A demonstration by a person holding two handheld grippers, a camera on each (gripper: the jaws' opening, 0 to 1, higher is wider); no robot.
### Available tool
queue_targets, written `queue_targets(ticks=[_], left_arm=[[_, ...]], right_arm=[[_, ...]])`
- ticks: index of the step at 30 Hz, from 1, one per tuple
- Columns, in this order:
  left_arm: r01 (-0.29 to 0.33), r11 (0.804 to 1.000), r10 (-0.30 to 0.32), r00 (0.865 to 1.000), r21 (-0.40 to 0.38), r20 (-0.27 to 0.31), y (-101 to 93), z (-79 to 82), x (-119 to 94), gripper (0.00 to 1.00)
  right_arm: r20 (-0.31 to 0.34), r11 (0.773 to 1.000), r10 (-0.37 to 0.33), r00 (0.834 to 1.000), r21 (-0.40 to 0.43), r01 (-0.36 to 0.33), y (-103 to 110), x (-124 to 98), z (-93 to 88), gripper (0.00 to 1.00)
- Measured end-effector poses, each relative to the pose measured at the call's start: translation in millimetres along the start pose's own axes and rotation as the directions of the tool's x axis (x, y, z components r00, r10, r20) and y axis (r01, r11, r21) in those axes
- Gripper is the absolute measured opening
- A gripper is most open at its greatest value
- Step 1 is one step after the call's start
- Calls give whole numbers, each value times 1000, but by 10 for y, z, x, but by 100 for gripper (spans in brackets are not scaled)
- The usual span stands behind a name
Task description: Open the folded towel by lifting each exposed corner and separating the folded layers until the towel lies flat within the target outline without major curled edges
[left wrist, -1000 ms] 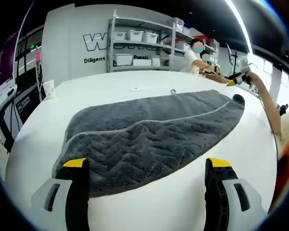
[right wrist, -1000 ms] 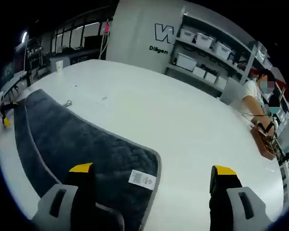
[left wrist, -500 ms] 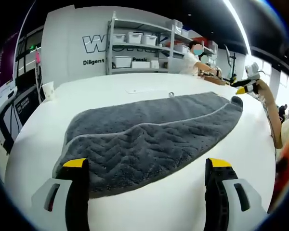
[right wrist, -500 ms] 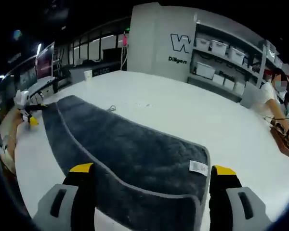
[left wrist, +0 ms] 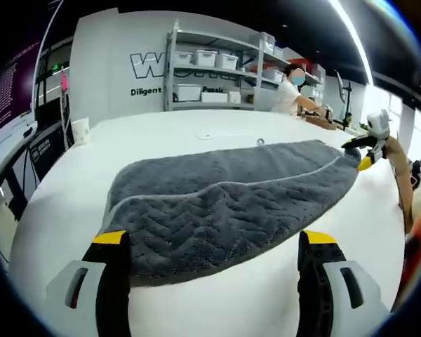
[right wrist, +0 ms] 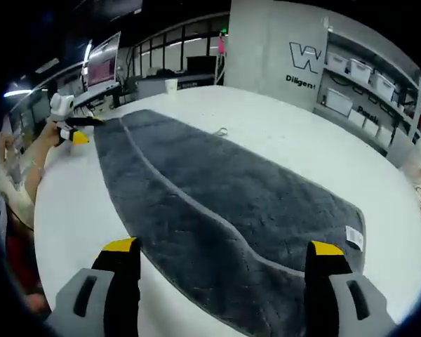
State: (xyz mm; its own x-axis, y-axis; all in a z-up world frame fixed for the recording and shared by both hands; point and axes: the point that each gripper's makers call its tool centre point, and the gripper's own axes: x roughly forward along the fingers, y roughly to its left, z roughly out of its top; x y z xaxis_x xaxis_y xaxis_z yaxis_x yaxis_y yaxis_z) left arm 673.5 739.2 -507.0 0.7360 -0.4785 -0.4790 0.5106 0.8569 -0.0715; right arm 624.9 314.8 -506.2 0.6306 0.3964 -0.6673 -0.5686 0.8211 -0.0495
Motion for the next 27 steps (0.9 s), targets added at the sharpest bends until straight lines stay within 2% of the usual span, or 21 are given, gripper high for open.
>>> queue_targets(ticks=[4,11,13,17,21,24,26,27], left_arm=[[-7,1000,7,1000,1,-1,10,5,22,95],[-11,1000,11,1000,-16,28,12,118,19,93],[-36,999,36,999,-8,28,45,165,21,91],[-65,998,66,996,-15,65,131,325,-10,83],[-92,996,93,995,-11,44,254,378,6,82],[-108,994,108,994,2,25,314,357,48,80],[-129,992,129,992,-3,11,392,329,83,79],[-137,991,137,991,-6,8,442,321,113,78]], right_arm=[[6,1000,15,1000,-19,-15,71,21,40,98],[-2,1000,21,1000,-22,-21,80,42,33,98],[-6,1000,17,1000,-24,-17,73,41,26,98],[-10,999,23,1000,-22,-24,89,17,20,98],[-5,999,28,1000,-22,-28,103,19,36,97],[0,999,27,1000,-20,-27,100,24,45,97],[4,999,26,1000,-21,-26,108,18,-99,97],[6,999,25,1000,-23,-25,119,8,-85,97]])
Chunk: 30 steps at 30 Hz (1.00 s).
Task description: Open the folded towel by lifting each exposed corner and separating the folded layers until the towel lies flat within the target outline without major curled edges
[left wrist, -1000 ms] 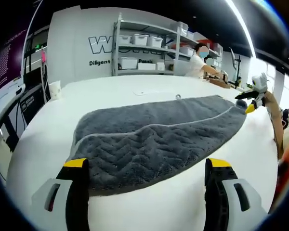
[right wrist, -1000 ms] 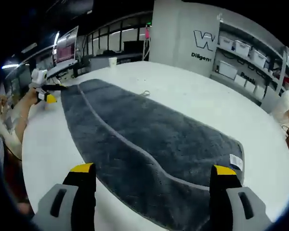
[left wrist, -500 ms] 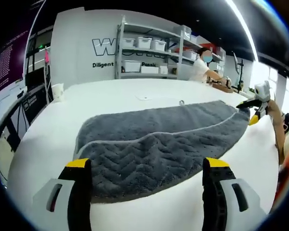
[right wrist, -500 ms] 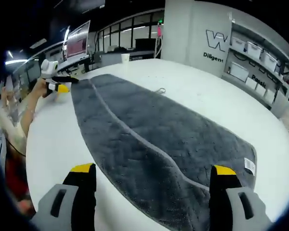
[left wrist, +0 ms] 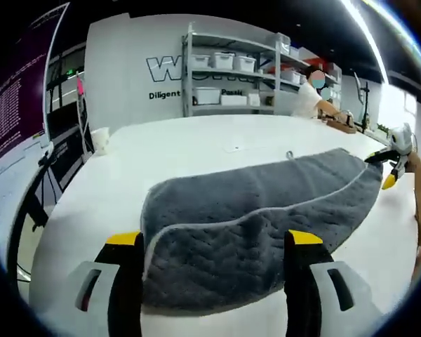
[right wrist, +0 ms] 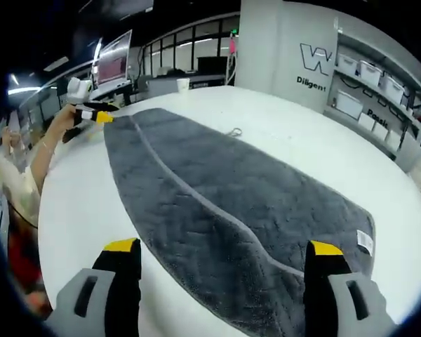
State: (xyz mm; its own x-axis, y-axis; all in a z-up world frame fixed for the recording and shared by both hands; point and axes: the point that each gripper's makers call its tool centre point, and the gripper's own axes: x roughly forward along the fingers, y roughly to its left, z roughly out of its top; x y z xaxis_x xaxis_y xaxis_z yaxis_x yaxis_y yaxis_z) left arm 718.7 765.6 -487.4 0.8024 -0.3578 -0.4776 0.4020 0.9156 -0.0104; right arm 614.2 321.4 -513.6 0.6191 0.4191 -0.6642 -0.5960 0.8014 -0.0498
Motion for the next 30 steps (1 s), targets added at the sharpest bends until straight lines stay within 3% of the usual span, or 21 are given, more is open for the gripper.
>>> queue_targets(ticks=[11,17,20,24,28,30], left_arm=[[-54,998,52,997,-25,-56,294,-93,266,56],[-73,997,71,995,-24,-65,373,-129,293,34],[-98,995,97,990,-8,-107,443,-203,299,26],[-92,996,92,990,2,-106,421,-207,288,23],[-103,994,106,990,34,-97,434,-187,278,9],[-103,994,107,990,45,-97,434,-192,274,8]], right_arm=[[4,1000,6,1000,3,-6,-41,-7,15,95],[4,1000,10,1000,1,-10,-40,-20,14,95],[8,1000,6,1000,6,-6,-40,-29,-9,95],[9,1000,5,1000,12,-5,-30,-27,-21,94],[2,1000,7,1000,7,-7,-2,-16,-35,94],[-1,1000,10,1000,6,-10,-9,-17,-37,94]])
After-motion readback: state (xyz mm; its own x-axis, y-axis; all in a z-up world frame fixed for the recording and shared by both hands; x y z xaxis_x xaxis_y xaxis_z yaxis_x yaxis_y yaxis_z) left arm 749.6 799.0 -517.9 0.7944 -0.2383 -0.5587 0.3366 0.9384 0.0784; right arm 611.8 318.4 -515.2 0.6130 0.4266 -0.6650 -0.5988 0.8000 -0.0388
